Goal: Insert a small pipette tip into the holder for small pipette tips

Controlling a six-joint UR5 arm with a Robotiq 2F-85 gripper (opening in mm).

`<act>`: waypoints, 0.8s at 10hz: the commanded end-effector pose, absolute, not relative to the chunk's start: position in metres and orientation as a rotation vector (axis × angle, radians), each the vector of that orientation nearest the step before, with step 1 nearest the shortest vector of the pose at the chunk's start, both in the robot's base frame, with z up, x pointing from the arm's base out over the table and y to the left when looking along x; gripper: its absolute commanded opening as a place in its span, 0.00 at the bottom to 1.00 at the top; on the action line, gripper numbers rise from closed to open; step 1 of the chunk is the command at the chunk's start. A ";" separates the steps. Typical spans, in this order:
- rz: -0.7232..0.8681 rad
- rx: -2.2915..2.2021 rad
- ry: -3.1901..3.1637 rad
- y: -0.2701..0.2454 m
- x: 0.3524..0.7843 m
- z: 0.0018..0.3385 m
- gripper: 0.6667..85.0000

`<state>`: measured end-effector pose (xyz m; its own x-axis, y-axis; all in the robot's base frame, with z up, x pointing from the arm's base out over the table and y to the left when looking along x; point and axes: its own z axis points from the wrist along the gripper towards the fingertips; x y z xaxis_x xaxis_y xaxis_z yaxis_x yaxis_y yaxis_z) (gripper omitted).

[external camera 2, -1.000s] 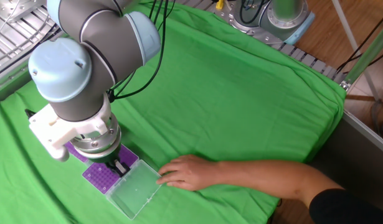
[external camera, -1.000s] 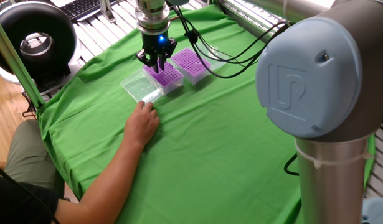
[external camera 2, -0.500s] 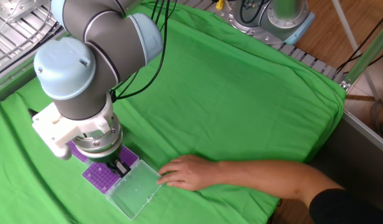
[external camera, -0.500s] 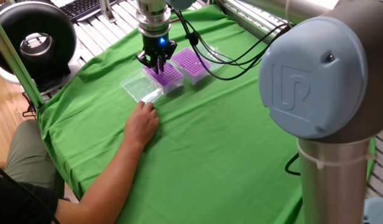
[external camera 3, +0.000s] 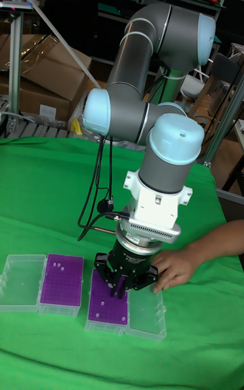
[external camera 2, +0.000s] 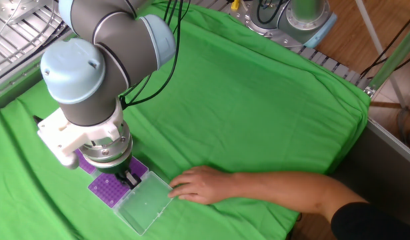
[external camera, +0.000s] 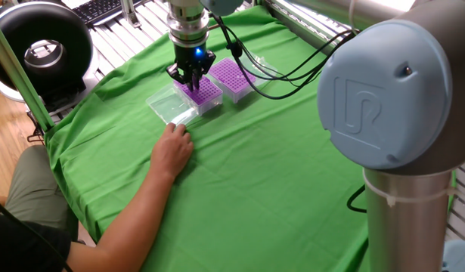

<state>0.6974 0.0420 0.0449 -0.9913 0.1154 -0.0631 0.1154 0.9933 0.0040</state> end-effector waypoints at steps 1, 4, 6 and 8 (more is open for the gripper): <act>0.031 0.183 3.070 0.044 0.696 0.044 0.24; 0.045 0.176 3.073 0.045 0.694 0.044 0.22; 0.054 0.169 3.069 0.045 0.694 0.043 0.18; 0.062 0.162 3.061 0.044 0.695 0.042 0.15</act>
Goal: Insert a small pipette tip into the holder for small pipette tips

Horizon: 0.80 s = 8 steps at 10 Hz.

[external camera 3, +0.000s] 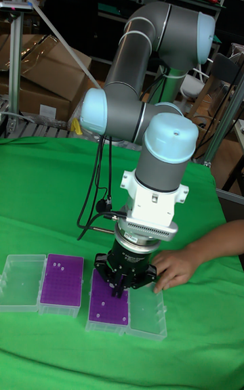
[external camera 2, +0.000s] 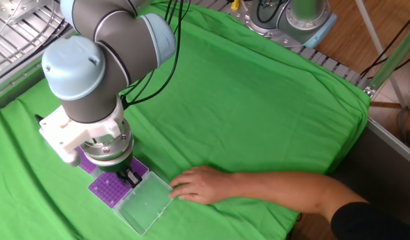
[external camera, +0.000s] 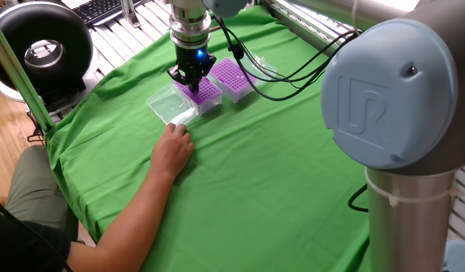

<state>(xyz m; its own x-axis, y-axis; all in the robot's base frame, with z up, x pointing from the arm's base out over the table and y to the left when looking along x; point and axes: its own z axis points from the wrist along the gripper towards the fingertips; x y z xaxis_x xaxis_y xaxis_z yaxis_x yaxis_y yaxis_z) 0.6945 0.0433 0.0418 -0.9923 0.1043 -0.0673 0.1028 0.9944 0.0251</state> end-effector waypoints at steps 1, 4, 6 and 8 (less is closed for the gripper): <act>0.064 0.160 3.060 0.044 0.695 0.042 0.15; 0.048 0.160 3.084 0.040 0.689 0.046 0.08; 0.032 0.171 3.113 0.037 0.683 0.051 0.01; 0.023 0.182 3.135 0.036 0.679 0.057 0.00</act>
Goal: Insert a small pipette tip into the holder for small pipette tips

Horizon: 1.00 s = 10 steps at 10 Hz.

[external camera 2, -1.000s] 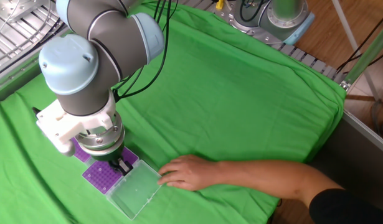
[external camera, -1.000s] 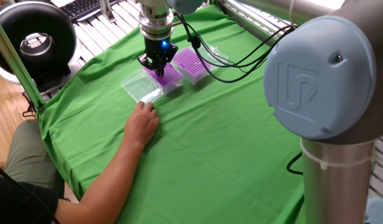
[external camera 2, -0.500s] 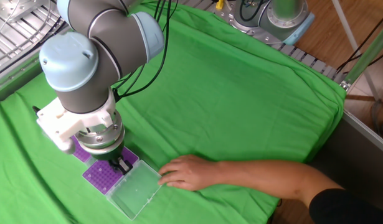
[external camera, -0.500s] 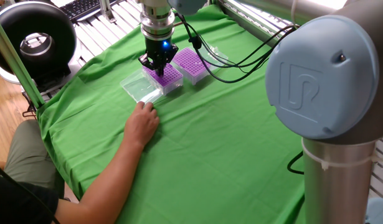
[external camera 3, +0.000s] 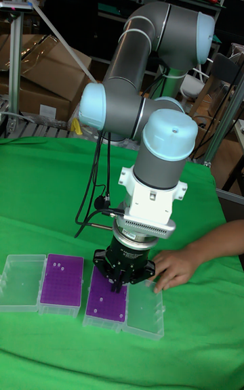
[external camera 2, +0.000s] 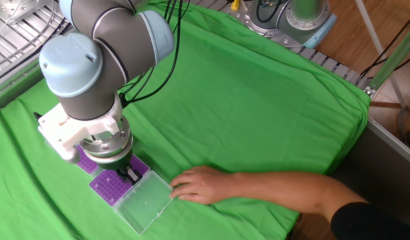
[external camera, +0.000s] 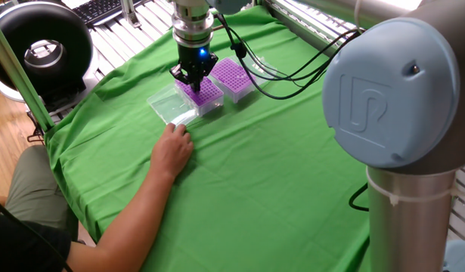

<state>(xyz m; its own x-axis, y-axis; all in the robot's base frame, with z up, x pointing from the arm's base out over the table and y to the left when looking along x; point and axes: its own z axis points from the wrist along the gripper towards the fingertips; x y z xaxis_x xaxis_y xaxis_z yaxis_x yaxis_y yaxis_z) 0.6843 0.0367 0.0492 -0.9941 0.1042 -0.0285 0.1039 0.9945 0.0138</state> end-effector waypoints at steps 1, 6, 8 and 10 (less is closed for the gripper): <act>0.015 0.190 3.148 0.035 0.678 0.061 0.00; -0.032 0.171 3.209 0.020 0.670 0.091 0.00; -0.052 0.118 3.219 0.007 0.667 0.098 0.00; -0.087 0.005 3.208 -0.017 0.664 0.099 0.00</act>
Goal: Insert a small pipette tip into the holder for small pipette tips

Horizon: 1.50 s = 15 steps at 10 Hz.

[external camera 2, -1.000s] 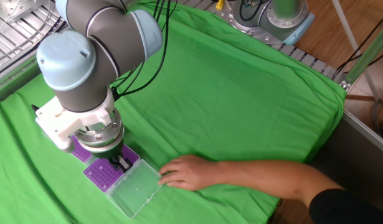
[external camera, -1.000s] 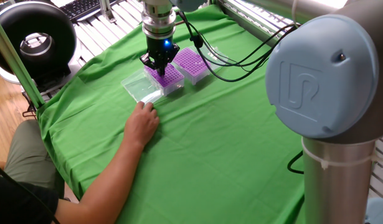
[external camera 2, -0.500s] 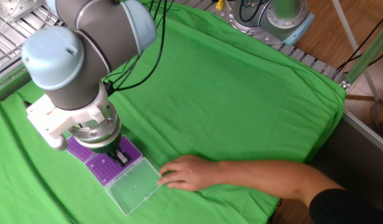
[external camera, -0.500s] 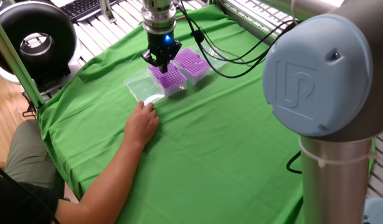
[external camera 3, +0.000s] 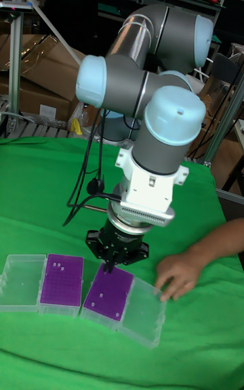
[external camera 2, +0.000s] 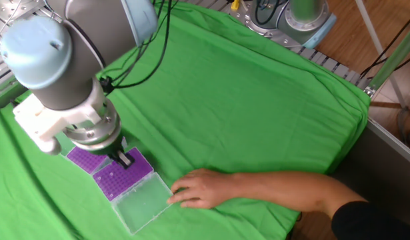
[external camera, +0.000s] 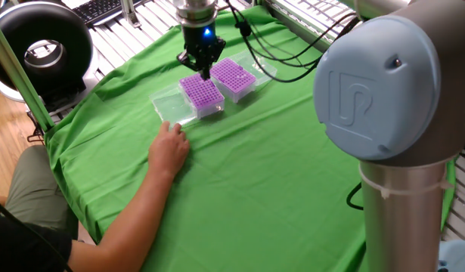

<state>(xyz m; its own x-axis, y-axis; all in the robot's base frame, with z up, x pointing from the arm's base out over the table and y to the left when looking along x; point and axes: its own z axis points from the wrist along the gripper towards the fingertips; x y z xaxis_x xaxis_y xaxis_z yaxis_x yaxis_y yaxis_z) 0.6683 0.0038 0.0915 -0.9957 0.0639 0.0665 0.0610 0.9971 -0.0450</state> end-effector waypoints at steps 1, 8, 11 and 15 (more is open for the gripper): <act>0.073 0.041 -3.089 -0.025 0.662 0.095 0.00; 0.044 0.241 -3.148 -0.067 0.654 0.071 0.00; 0.035 0.262 -3.162 -0.069 0.654 0.066 0.00; 0.043 0.278 -3.168 -0.072 0.654 0.064 0.00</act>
<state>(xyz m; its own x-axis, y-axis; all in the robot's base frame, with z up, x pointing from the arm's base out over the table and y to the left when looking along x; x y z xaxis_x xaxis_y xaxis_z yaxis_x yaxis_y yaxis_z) 0.6535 -0.0711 0.0654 -0.9850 -0.1709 -0.0234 -0.1700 0.9847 -0.0388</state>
